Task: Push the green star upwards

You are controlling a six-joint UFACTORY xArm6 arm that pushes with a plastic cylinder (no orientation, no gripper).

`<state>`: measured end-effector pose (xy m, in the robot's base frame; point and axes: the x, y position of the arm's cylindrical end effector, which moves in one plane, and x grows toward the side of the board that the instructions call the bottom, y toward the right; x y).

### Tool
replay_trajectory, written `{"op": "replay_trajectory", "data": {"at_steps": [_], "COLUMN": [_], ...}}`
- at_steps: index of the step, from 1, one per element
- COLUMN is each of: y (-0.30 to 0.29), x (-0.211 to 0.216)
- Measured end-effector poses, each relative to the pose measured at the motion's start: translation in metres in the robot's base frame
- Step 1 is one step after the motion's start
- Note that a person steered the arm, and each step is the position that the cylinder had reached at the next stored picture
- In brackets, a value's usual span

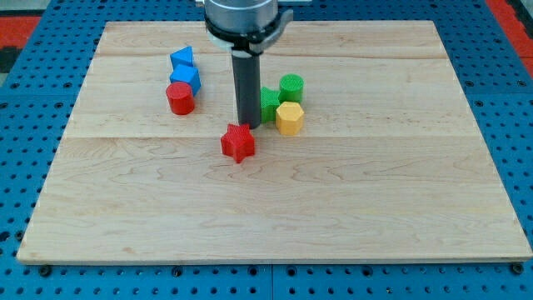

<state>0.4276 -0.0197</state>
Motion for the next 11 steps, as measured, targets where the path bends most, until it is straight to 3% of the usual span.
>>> {"op": "replay_trajectory", "data": {"at_steps": [1, 2, 3, 4, 6, 7, 8, 9, 11], "y": [0.043, 0.029, 0.022, -0.019, -0.034, -0.010, 0.002, 0.012, 0.025], "x": [-0.004, -0.069, -0.026, -0.015, -0.135, -0.110, -0.121, -0.176, -0.182]}}
